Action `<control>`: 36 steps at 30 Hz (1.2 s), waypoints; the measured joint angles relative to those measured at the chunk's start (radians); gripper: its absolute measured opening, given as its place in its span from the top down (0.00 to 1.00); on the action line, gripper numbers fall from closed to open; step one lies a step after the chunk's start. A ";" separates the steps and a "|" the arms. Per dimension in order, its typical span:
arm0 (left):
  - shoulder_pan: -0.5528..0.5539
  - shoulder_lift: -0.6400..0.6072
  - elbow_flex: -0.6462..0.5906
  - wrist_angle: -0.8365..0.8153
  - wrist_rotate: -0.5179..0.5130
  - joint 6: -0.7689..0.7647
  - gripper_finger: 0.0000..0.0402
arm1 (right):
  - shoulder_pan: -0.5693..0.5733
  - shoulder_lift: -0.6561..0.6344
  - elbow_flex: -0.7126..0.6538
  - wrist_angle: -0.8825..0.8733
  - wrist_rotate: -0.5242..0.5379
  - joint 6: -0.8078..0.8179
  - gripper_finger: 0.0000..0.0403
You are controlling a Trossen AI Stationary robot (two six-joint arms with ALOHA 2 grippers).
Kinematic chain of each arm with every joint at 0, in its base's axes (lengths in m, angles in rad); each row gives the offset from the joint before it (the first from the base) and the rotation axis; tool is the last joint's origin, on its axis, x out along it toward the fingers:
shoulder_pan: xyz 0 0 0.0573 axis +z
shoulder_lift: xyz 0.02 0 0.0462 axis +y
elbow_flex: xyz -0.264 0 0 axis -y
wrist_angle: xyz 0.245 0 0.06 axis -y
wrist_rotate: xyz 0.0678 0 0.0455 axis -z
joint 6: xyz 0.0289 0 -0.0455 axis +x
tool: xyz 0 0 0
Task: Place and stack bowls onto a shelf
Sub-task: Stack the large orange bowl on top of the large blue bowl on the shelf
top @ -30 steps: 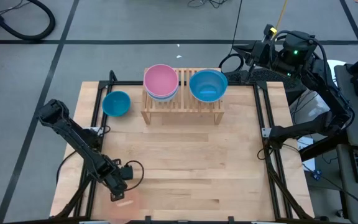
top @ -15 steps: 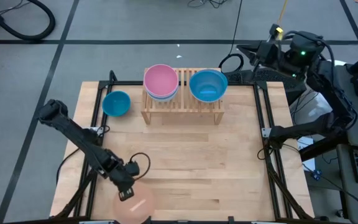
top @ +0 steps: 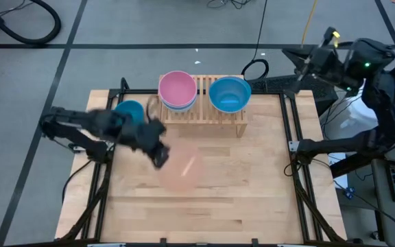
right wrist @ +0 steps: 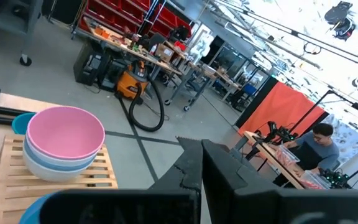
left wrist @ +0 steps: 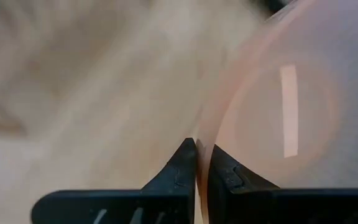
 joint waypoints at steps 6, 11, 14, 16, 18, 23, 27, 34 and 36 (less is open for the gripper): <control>0.206 0.024 0.188 0.092 -0.034 0.265 0.98 | 0.000 -0.014 0.000 -0.042 0.000 0.004 1.00; 0.365 0.059 0.288 0.168 0.034 0.463 0.98 | 0.000 -0.009 0.000 -0.055 0.000 0.005 1.00; 0.463 0.084 0.320 0.190 0.113 0.559 0.98 | 0.000 0.000 0.000 -0.055 0.000 0.005 1.00; 0.525 0.113 0.330 0.220 0.179 0.609 0.98 | 0.000 0.006 0.000 -0.055 0.000 0.005 1.00; 0.592 0.141 0.341 0.238 0.255 0.667 0.98 | 0.000 0.013 0.000 -0.055 0.000 0.005 1.00; 0.717 0.216 0.370 0.280 0.399 0.766 0.98 | 0.000 0.028 0.000 -0.054 0.005 0.005 1.00; 0.776 0.279 0.417 0.318 0.432 0.814 0.98 | 0.000 0.030 0.000 -0.054 0.006 0.005 1.00; 0.800 0.443 0.596 0.387 0.497 0.867 0.98 | 0.000 0.011 0.000 -0.087 0.006 0.053 1.00; 0.800 0.496 0.649 0.399 0.501 0.868 0.98 | 0.000 0.005 0.000 -0.106 0.006 0.057 1.00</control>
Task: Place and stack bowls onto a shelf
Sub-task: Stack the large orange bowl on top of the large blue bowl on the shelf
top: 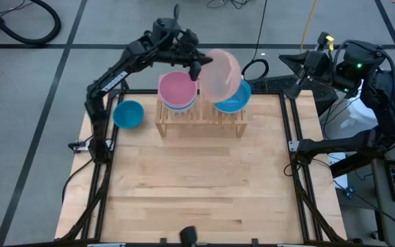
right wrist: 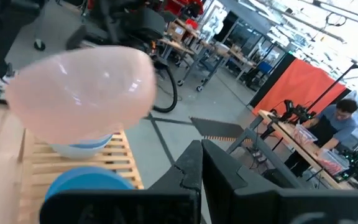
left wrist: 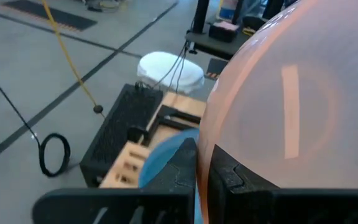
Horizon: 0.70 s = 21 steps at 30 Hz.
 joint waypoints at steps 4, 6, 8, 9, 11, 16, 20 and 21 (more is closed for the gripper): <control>0.002 0.063 -0.006 0.084 0.028 -0.017 0.98 | -0.001 -0.009 0.000 -0.032 0.000 -0.008 1.00; 0.002 0.092 -0.006 0.099 0.045 -0.028 0.98 | -0.001 -0.011 0.000 -0.032 0.000 -0.008 1.00; 0.002 0.118 -0.006 0.088 0.047 -0.030 0.98 | -0.001 -0.011 0.000 -0.032 0.000 -0.008 1.00; 0.002 0.129 -0.006 0.087 0.046 -0.038 0.98 | -0.001 -0.011 0.000 -0.033 0.000 -0.008 1.00; 0.002 0.144 -0.007 0.084 0.044 -0.047 0.98 | -0.001 -0.011 0.000 -0.052 0.000 -0.024 1.00; 0.008 0.149 -0.006 0.049 0.002 -0.044 0.98 | -0.001 -0.005 0.000 -0.120 -0.001 -0.098 1.00; 0.010 0.151 -0.007 -0.021 -0.099 -0.020 0.98 | -0.001 0.001 0.000 -0.120 -0.001 -0.099 1.00; 0.012 0.151 -0.006 -0.038 -0.112 -0.016 0.98 | -0.001 0.002 0.000 -0.120 -0.001 -0.102 1.00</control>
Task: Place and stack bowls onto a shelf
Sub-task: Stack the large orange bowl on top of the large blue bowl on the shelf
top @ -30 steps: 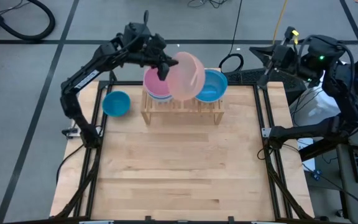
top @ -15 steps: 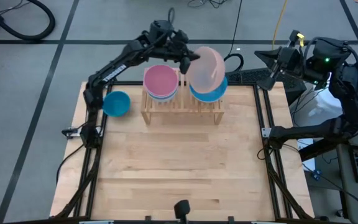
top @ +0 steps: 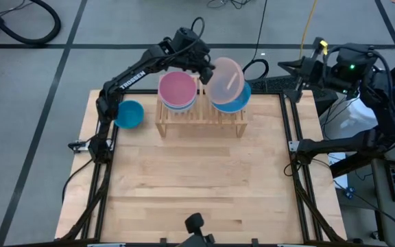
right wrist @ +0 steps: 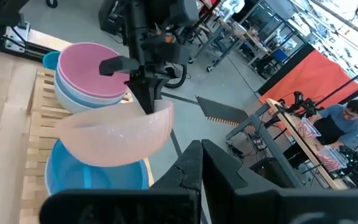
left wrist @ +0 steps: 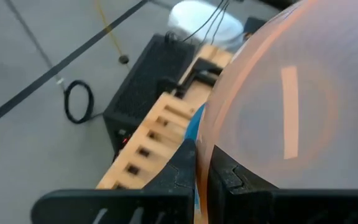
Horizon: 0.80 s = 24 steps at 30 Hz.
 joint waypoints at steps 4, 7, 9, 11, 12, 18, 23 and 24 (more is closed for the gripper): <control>0.001 0.002 0.000 -0.036 -0.009 0.007 0.98 | 0.000 0.002 0.000 0.000 -0.004 -0.003 1.00; 0.001 0.007 -0.002 -0.036 -0.009 0.008 0.98 | 0.000 0.003 0.000 0.000 -0.004 -0.003 1.00; -0.004 0.008 -0.003 -0.037 -0.010 0.021 0.98 | 0.000 0.003 0.000 0.000 -0.004 -0.003 1.00; -0.008 0.007 -0.003 -0.035 -0.010 0.026 0.95 | 0.000 0.003 0.000 0.000 -0.004 -0.003 1.00; -0.011 0.007 -0.003 -0.031 -0.011 0.026 0.93 | 0.000 0.003 0.000 0.000 -0.004 -0.003 1.00; -0.020 0.007 -0.003 -0.029 -0.013 0.019 0.86 | 0.000 0.003 0.000 0.000 -0.004 -0.003 1.00; -0.023 0.007 -0.003 -0.001 -0.014 0.019 0.85 | 0.000 0.003 0.000 0.000 -0.004 -0.003 1.00; -0.023 0.007 -0.003 0.018 -0.014 0.017 0.85 | 0.000 0.003 0.000 0.000 -0.004 -0.003 1.00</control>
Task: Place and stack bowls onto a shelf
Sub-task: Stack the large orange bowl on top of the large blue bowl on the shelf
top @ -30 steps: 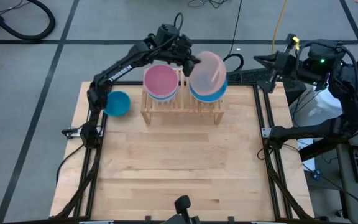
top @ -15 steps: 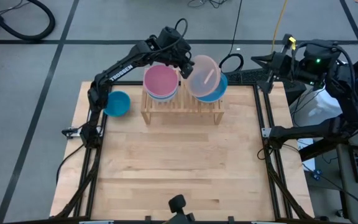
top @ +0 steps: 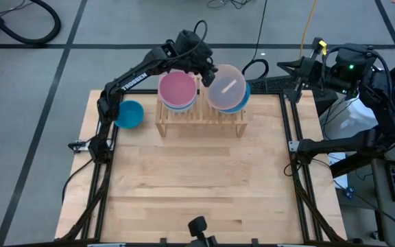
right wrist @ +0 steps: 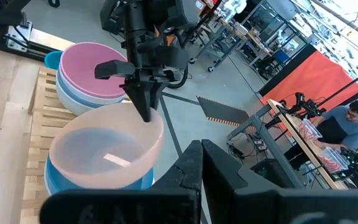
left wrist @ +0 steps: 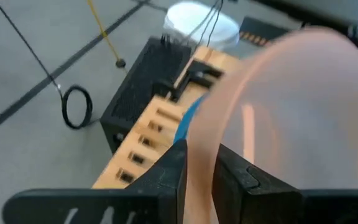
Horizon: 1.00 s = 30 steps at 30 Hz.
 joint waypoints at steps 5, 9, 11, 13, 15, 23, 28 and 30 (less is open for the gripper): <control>-0.001 -0.001 0.004 0.066 0.046 -0.051 0.85 | 0.000 0.000 0.000 0.000 0.000 0.000 1.00; -0.006 -0.002 0.004 0.040 0.068 -0.035 0.85 | 0.000 0.000 0.000 0.003 0.000 0.000 1.00; -0.006 -0.002 0.004 0.028 0.066 -0.019 0.85 | 0.000 0.000 0.000 0.017 0.000 0.000 1.00; -0.008 -0.002 0.004 0.028 0.056 -0.014 0.84 | 0.000 0.000 0.000 0.034 0.000 0.000 1.00; -0.007 -0.002 0.004 0.030 0.048 -0.018 0.84 | 0.000 0.000 0.000 0.049 0.000 0.000 1.00; -0.006 -0.002 0.004 0.031 0.042 0.017 0.84 | 0.000 0.000 0.000 0.053 0.000 -0.004 1.00; -0.008 -0.002 0.005 0.031 0.035 0.035 0.84 | 0.000 0.000 0.000 0.053 0.000 -0.004 1.00; -0.008 -0.002 0.005 0.031 0.026 0.035 0.85 | 0.000 0.000 0.000 0.053 0.000 -0.004 1.00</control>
